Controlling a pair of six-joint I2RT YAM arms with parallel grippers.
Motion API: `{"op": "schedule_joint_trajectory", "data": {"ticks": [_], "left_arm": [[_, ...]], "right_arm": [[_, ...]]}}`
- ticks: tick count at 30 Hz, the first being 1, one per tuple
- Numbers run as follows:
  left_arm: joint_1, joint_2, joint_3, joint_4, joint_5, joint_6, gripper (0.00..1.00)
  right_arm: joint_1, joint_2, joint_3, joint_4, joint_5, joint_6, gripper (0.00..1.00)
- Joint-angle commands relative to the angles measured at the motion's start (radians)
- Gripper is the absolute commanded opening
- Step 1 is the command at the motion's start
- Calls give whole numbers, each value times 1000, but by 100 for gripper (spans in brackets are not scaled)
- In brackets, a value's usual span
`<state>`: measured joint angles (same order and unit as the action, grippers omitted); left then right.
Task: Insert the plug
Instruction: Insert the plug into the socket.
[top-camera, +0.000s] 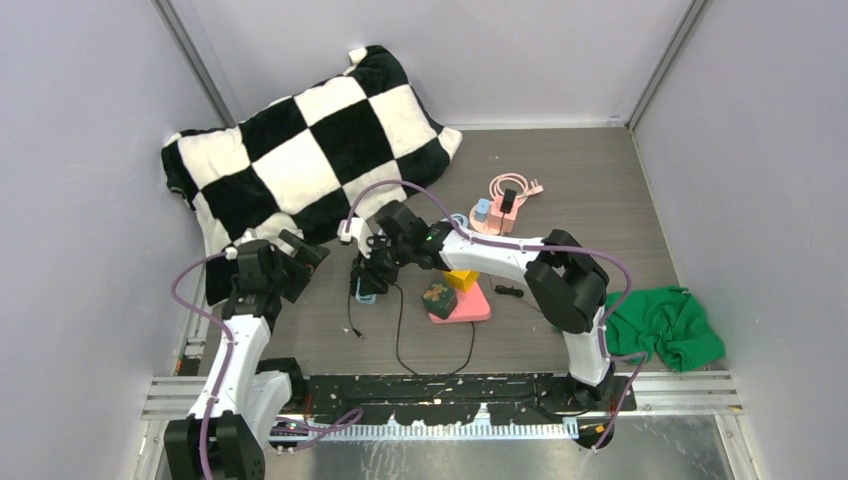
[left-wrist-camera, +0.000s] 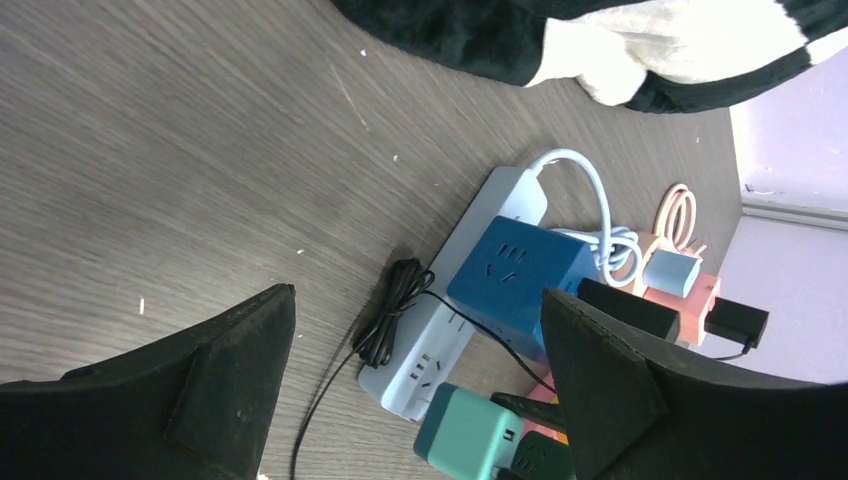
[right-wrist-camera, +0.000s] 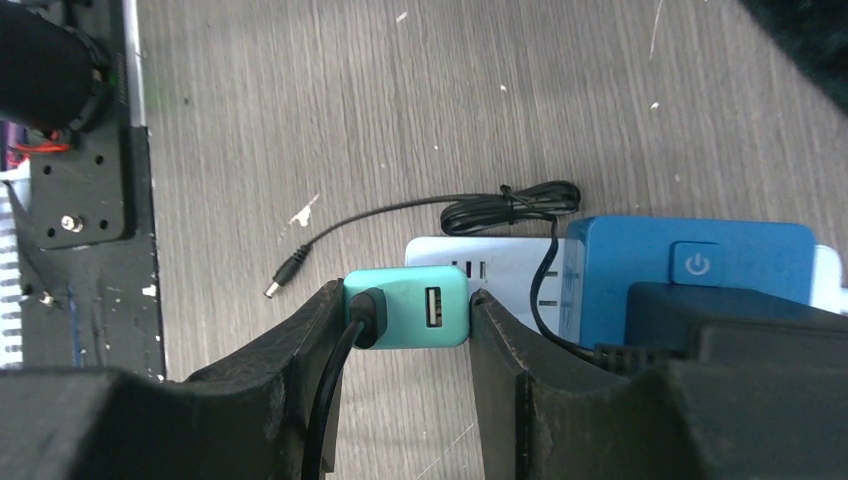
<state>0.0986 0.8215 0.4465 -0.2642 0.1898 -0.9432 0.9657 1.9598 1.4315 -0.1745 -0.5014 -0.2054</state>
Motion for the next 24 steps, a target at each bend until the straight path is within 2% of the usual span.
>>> {"op": "schedule_joint_trajectory", "data": {"ticks": [1,13,24], "left_arm": [[8,-9,7,-17,-27,-6,93],[7,8,-17,3,20,-6,93],[7,50,-15,20,51,-9,92]], "right_arm": [[-3,12,38,30,-2,-56,22],[-19,1,-25,138,-1,-84,21],[-32,30,-36,136,-20,-98,22]]}}
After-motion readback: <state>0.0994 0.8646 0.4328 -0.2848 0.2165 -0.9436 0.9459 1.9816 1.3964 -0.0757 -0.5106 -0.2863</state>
